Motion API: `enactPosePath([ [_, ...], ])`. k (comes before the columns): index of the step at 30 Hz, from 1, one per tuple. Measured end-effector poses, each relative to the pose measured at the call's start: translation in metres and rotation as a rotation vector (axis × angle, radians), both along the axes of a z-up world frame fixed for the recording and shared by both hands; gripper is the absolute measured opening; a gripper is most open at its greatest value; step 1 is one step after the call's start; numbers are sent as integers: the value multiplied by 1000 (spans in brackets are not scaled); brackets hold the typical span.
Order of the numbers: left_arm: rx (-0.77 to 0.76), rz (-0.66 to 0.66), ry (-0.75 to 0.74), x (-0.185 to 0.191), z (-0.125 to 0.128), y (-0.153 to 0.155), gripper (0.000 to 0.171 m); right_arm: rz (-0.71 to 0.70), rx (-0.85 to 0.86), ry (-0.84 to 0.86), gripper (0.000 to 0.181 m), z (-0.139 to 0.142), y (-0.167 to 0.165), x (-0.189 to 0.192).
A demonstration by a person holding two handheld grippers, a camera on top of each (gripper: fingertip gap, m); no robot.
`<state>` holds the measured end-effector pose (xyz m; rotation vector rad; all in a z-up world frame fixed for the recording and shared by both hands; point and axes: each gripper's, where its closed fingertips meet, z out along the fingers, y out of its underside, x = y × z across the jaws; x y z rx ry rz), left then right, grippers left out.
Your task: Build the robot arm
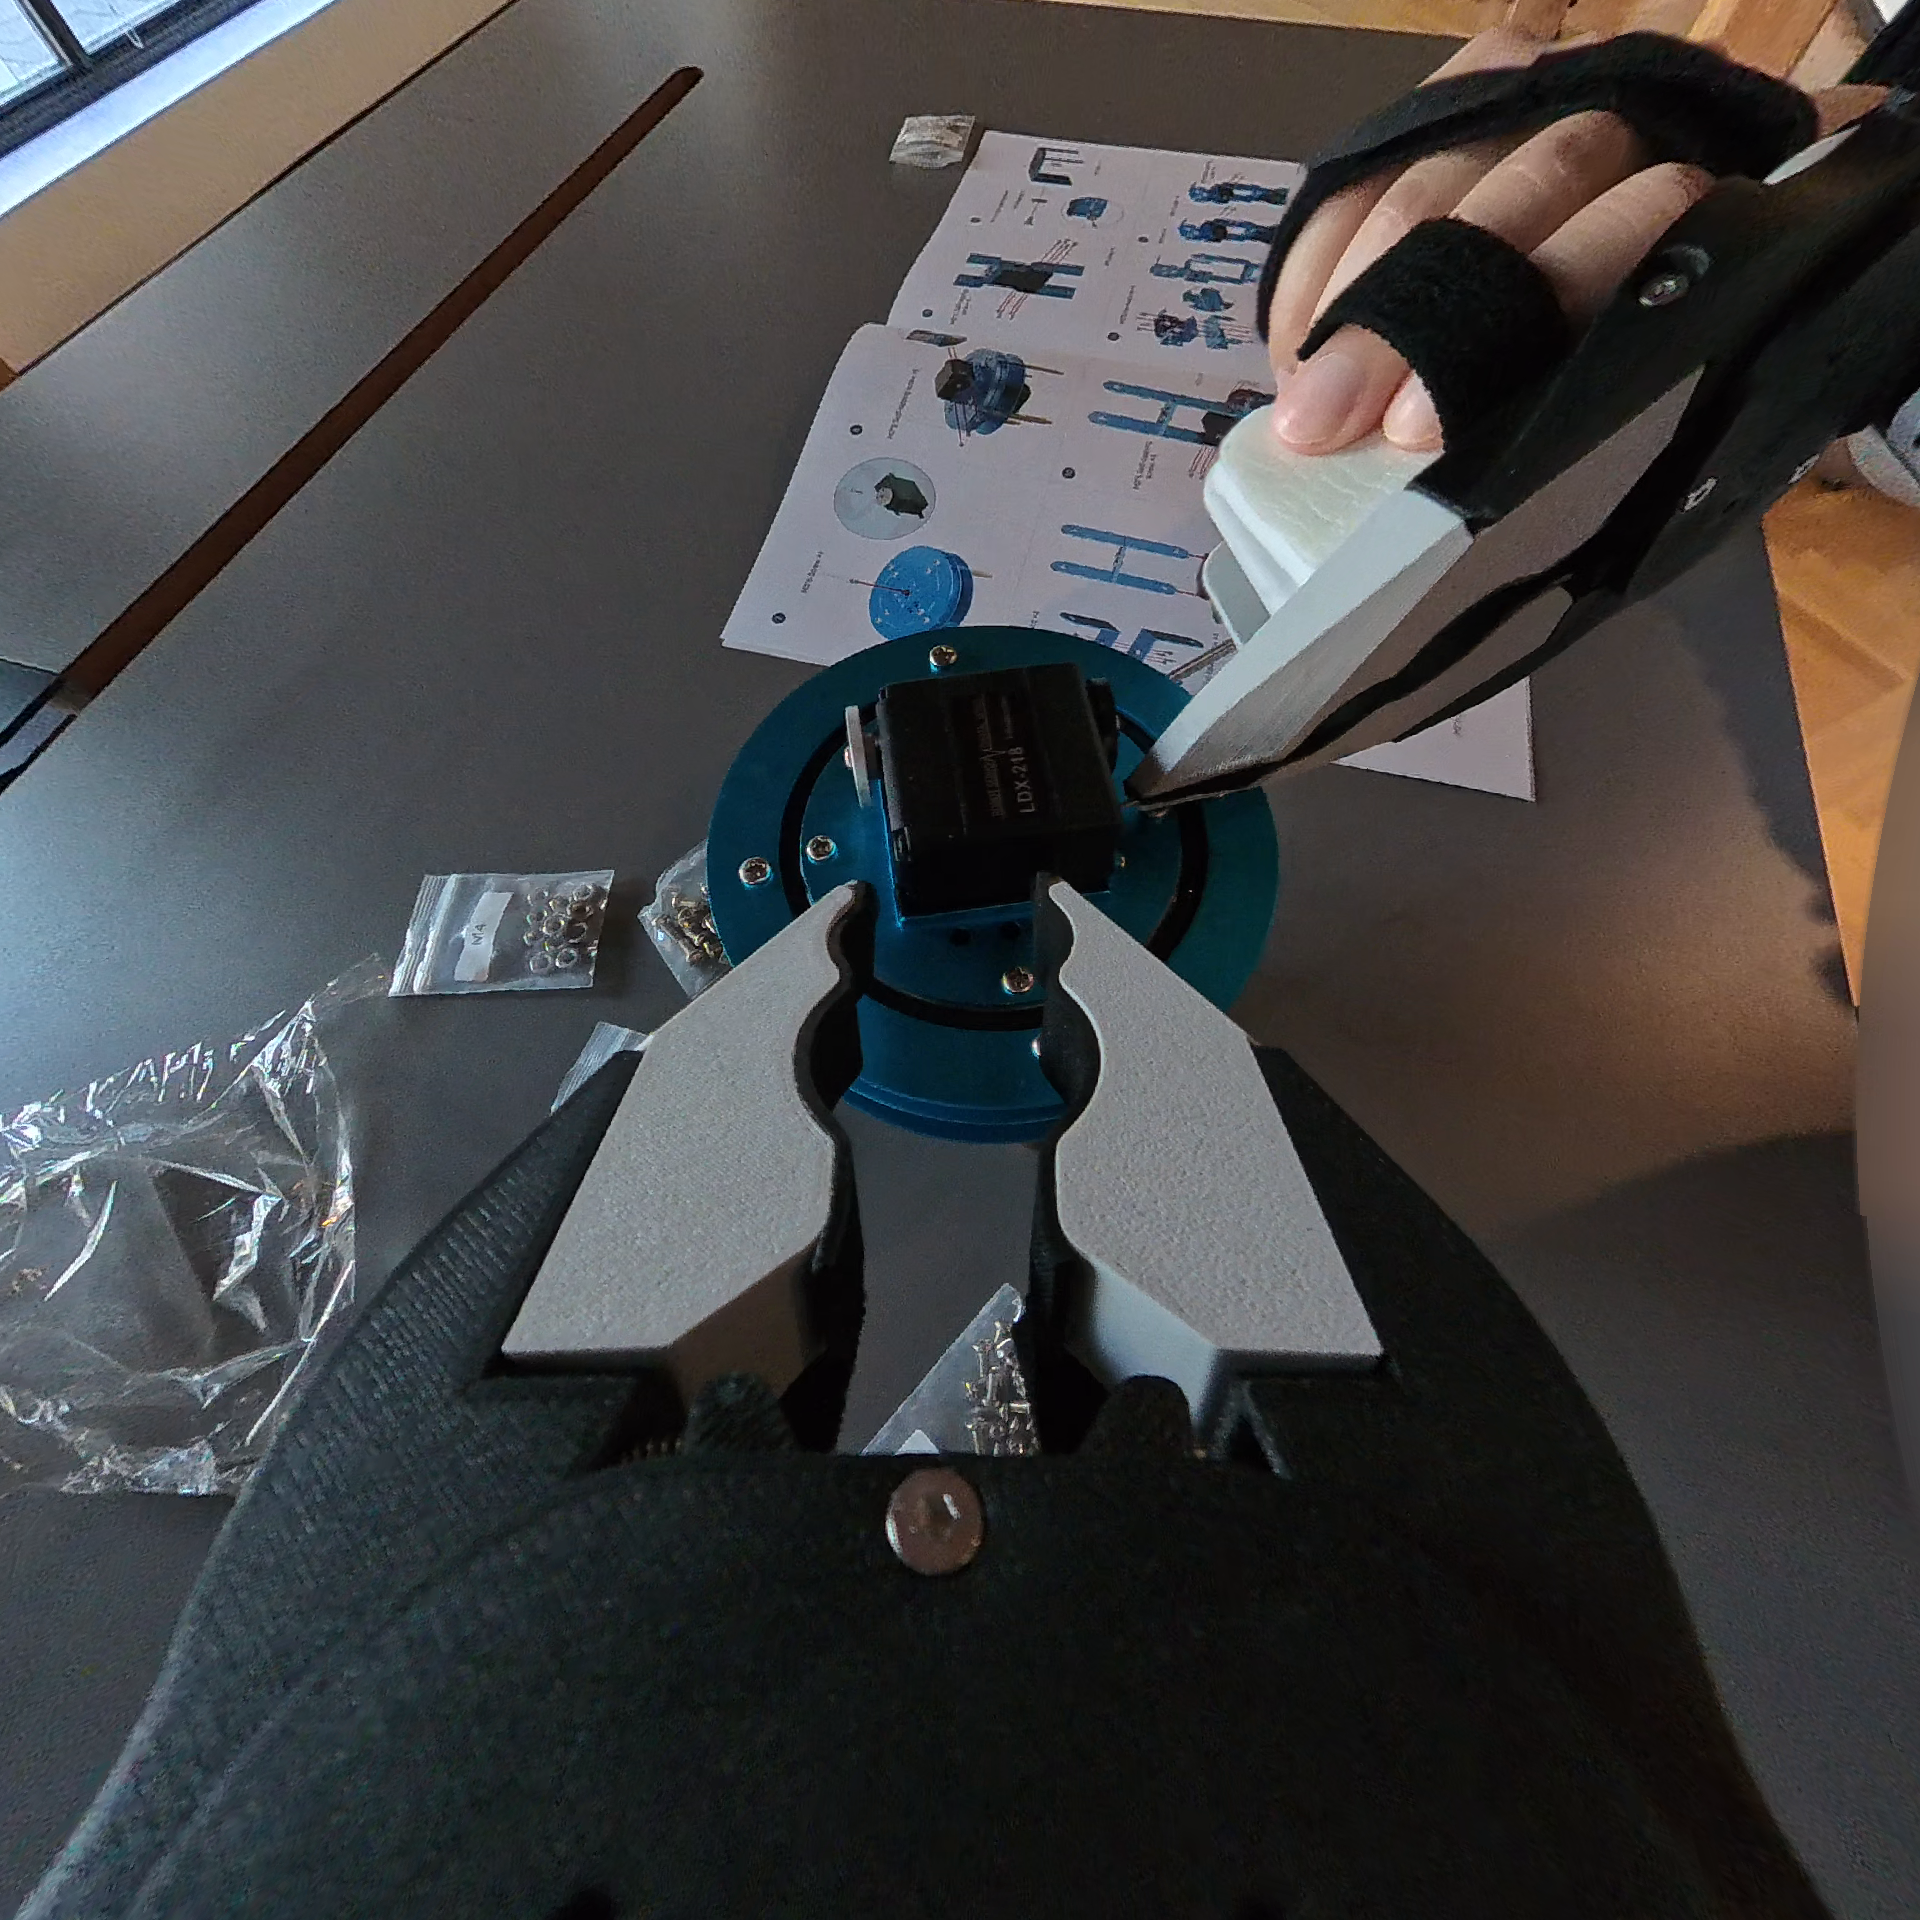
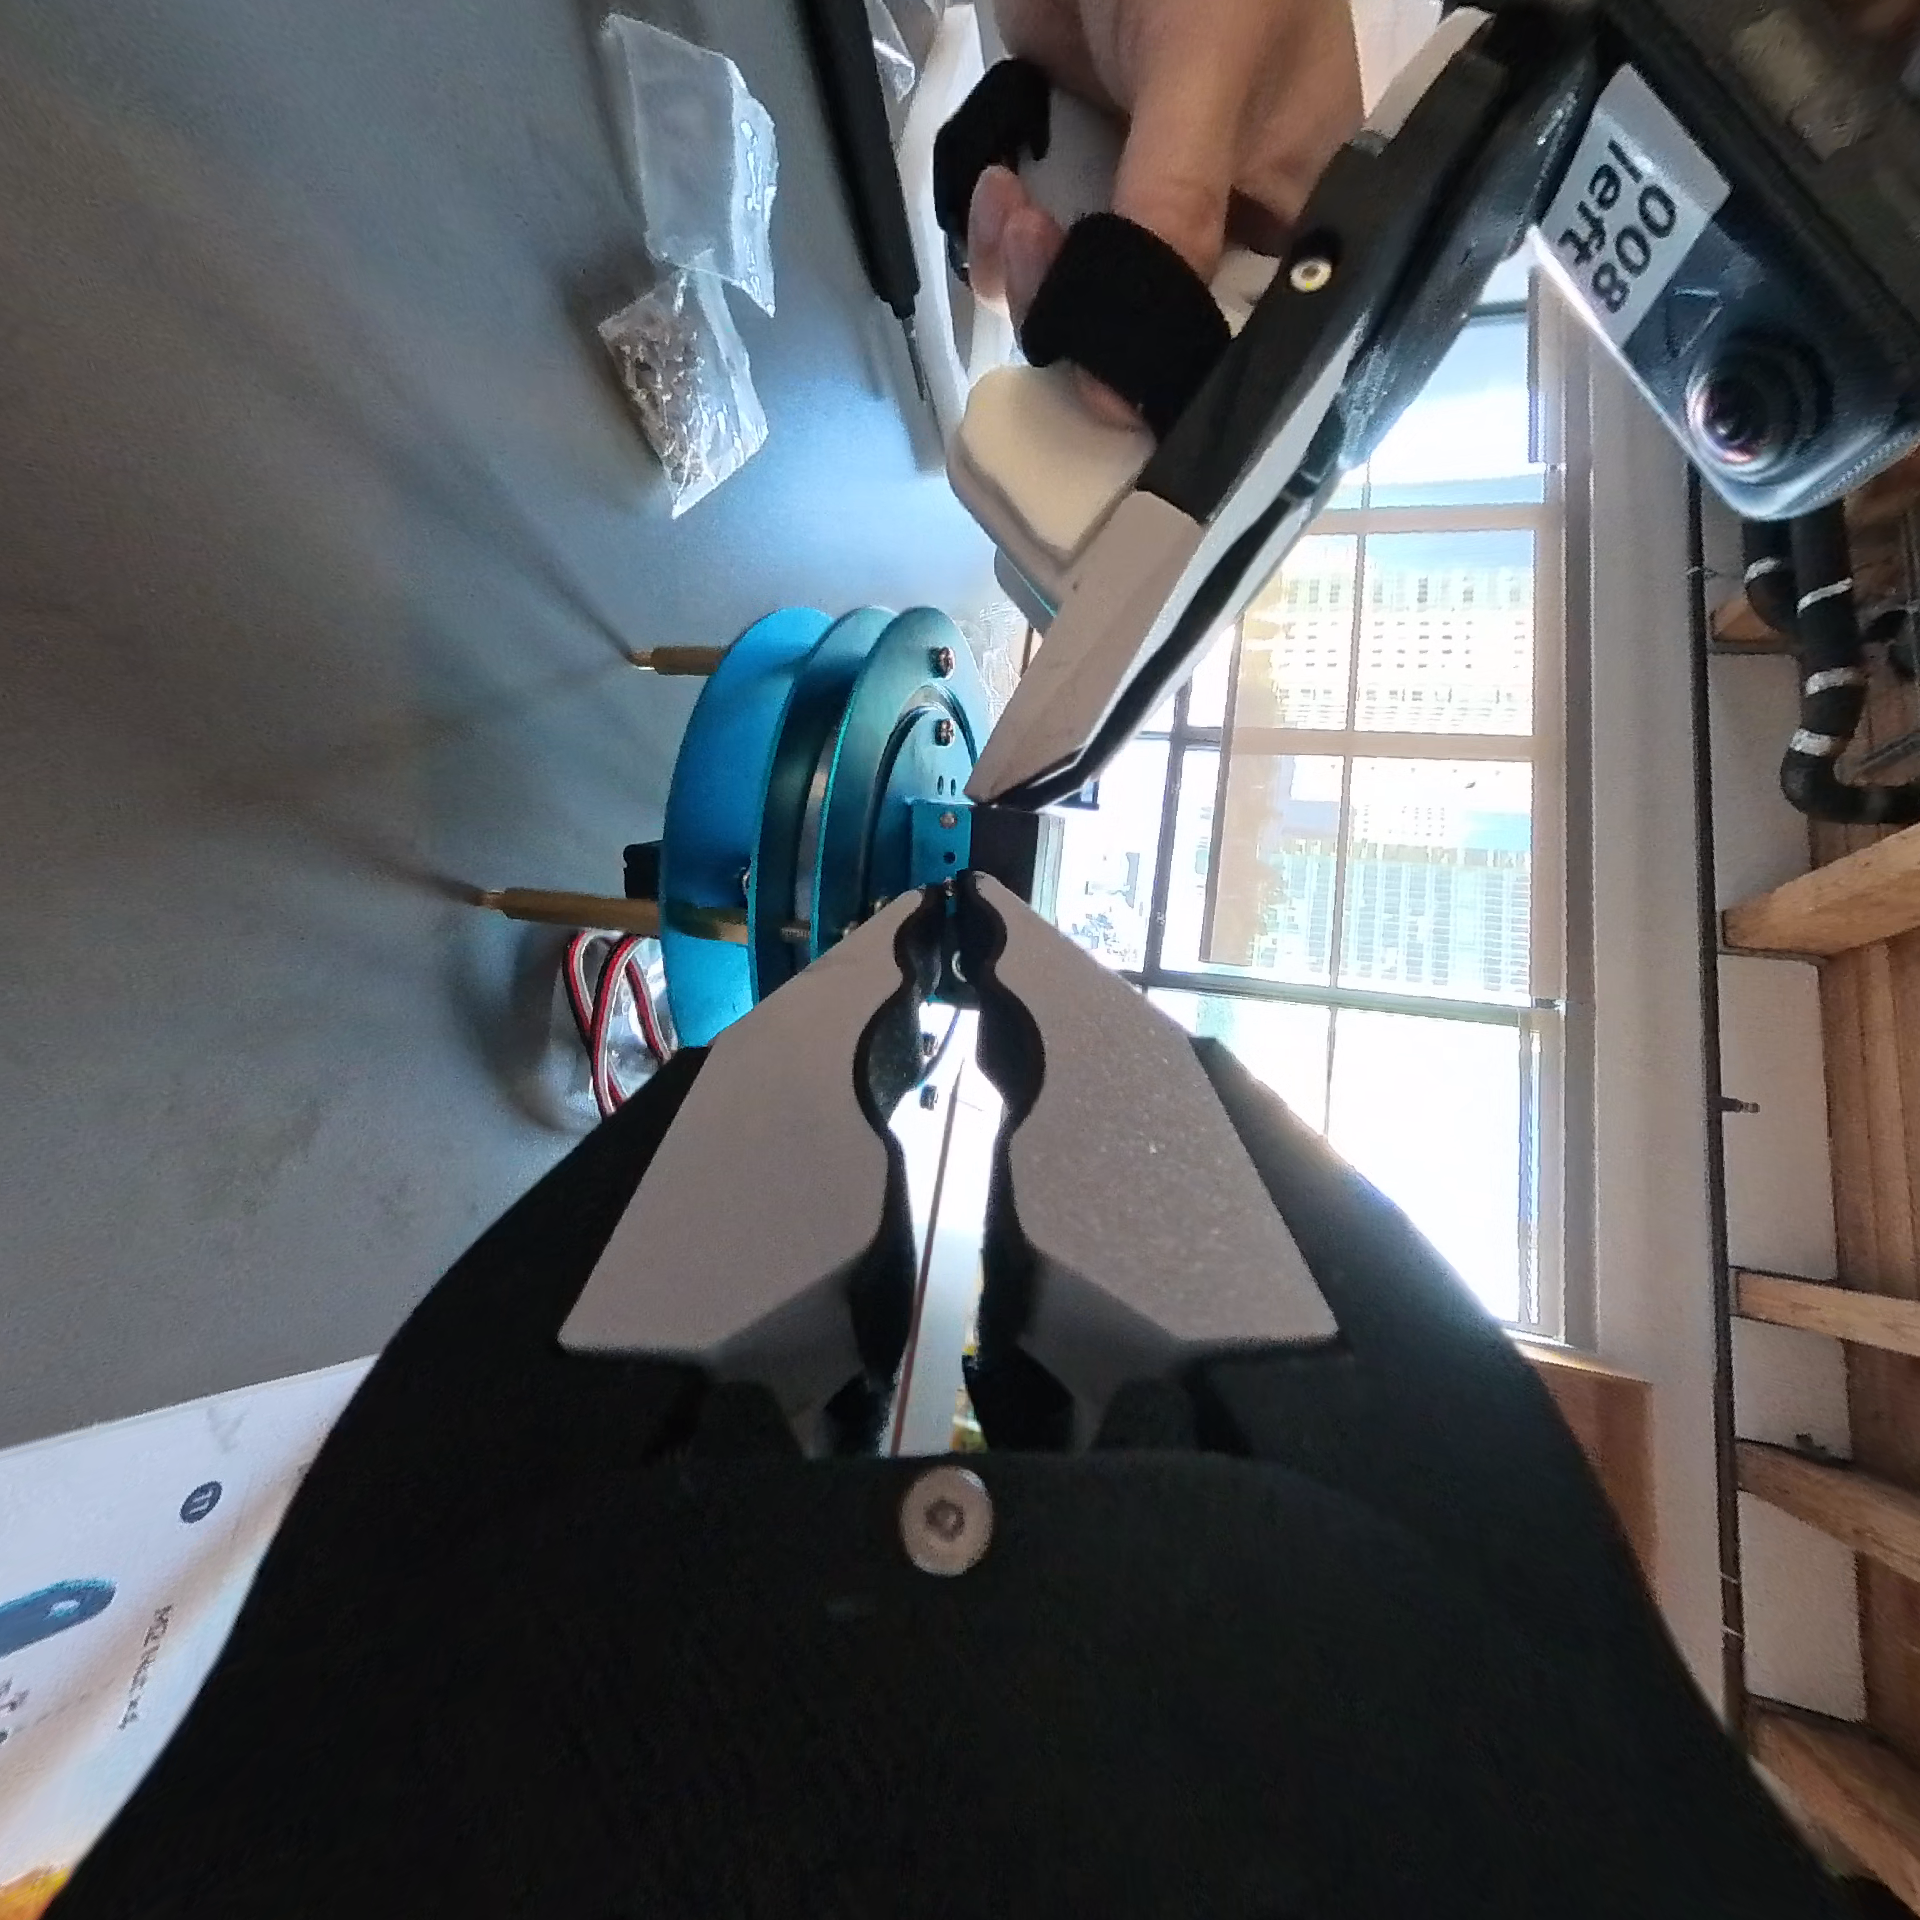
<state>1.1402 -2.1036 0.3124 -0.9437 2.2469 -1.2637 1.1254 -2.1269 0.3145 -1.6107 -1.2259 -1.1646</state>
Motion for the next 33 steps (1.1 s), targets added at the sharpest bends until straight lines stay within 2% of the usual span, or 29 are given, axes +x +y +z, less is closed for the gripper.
enactPosePath([
  [10,-2,-6,1,0,0,-3,27,-78,-114,-82,0,-4,-1,7],
  [17,-13,-4,5,1,-1,-4,28,-83,-102,-104,0,-4,1,6],
  [20,-32,-5,14,1,-1,-3,29,-79,-101,-58,0,-3,0,7],
  [23,-38,-2,16,1,-1,-1,29,-23,-77,64,0,7,0,3],
  [28,-55,-17,7,-1,4,-1,30,118,-226,227,3,9,-5,-18],
  [30,-64,-13,-7,-2,9,2,31,138,-297,207,3,8,-3,-21],
  [33,-93,-2,-35,-5,21,13,33,191,-523,177,4,-2,-5,-34],
])
